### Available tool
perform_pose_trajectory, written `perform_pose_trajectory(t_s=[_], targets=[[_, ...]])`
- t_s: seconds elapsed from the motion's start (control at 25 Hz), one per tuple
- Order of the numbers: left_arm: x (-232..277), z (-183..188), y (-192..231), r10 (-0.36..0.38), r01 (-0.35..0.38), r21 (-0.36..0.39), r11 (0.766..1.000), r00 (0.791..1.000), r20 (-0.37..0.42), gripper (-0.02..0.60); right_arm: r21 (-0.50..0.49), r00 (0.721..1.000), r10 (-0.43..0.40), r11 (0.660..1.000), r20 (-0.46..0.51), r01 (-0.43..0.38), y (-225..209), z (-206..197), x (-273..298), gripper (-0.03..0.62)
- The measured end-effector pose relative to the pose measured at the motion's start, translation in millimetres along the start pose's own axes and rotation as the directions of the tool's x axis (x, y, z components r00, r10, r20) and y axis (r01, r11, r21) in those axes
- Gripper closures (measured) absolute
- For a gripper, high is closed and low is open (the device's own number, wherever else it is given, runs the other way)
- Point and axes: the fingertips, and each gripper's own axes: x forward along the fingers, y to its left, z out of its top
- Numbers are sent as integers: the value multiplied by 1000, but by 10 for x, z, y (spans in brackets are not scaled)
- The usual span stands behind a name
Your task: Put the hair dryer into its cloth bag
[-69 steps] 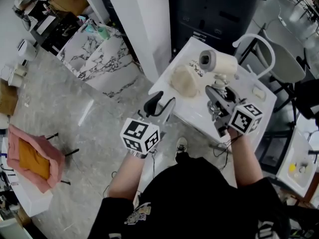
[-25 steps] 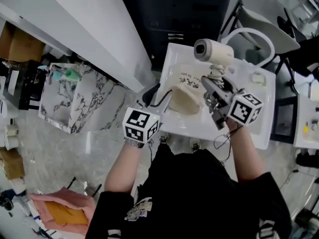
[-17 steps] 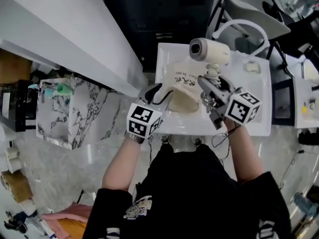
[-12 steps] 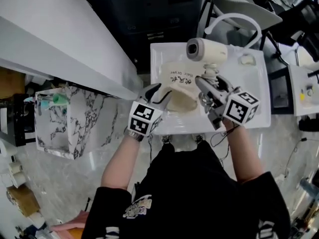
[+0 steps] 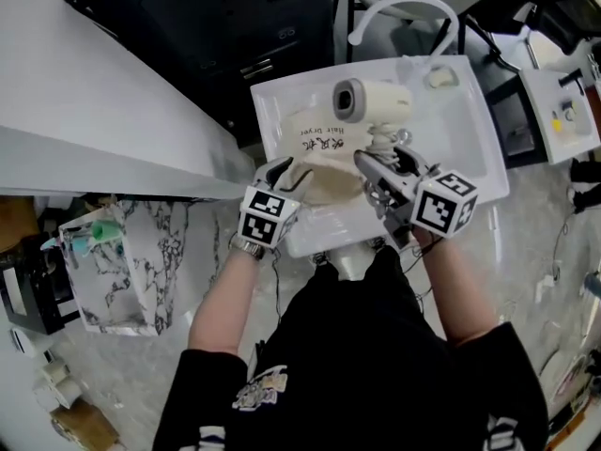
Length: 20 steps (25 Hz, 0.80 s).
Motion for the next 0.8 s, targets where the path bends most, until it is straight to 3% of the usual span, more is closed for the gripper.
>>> perform_pose_trajectory(t_s=[0.32,0.64,0.8], targets=[[203,-170,61,-45,47,26,999,997,-68,405,30,999,-50,998,-17,50,-18,-226,-90,352],[285,-213,118,-59,59,4,998,996,-72,416,77,996,-75,994,-53,79,-31,-523,-124,352],[286,-206,139,-53,52,-18,998,997,-59,497,97,993,-78,991,-90,87,-27,-739,-147,352]])
